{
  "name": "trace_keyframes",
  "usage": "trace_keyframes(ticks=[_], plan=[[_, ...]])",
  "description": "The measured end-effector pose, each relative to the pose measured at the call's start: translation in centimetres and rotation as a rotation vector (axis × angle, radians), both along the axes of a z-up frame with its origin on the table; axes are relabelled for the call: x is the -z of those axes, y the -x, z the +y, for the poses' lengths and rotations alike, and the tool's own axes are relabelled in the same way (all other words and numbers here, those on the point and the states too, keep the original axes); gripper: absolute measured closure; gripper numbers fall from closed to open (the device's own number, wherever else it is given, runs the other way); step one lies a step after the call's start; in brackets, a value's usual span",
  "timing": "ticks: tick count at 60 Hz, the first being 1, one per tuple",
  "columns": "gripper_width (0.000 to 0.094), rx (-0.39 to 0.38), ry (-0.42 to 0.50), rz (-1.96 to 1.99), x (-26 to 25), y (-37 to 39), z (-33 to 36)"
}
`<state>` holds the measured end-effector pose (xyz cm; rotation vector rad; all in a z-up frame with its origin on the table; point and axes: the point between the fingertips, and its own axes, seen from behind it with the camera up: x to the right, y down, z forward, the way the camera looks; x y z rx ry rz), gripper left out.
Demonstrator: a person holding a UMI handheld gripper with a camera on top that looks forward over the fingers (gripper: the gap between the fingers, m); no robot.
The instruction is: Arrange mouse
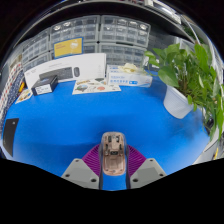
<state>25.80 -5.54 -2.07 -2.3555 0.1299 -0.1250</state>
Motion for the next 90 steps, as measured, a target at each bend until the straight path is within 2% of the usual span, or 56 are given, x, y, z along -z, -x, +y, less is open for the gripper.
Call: trace_keyframes(ticks=[7,17,25,34,42,51,61,69,72,78,90], plan=[[0.0630,0.040,-0.036,-0.025,-3.8,2.7,0.8],[0.0630,0.071,-0.191,-0.034,-15.1,11.8,2.0],[0.0630,0.047,-0.287,0.015,-22.3,22.2,2.8],[0.0629,-0.050,-0.335,0.061,-25.3,34.6,3.8],[0.0631,-0.138,-0.294,0.109,-22.2,44.8,4.3],[0.0631,-0.207,-0.188,0.122,-14.2,52.0,4.2],[0.0629,-0.194,-0.049,0.107,-5.5,54.4,3.0],[0.0612,-0.190,0.020,0.083,-1.2,54.7,1.7],[0.0613,-0.196,-0.009,0.069,-1.1,54.6,1.7],[0.0598,-0.185,-0.012,0.054,-1.0,54.6,1.7],[0.0445,-0.158,-0.010,0.060,-1.1,54.3,1.8]])
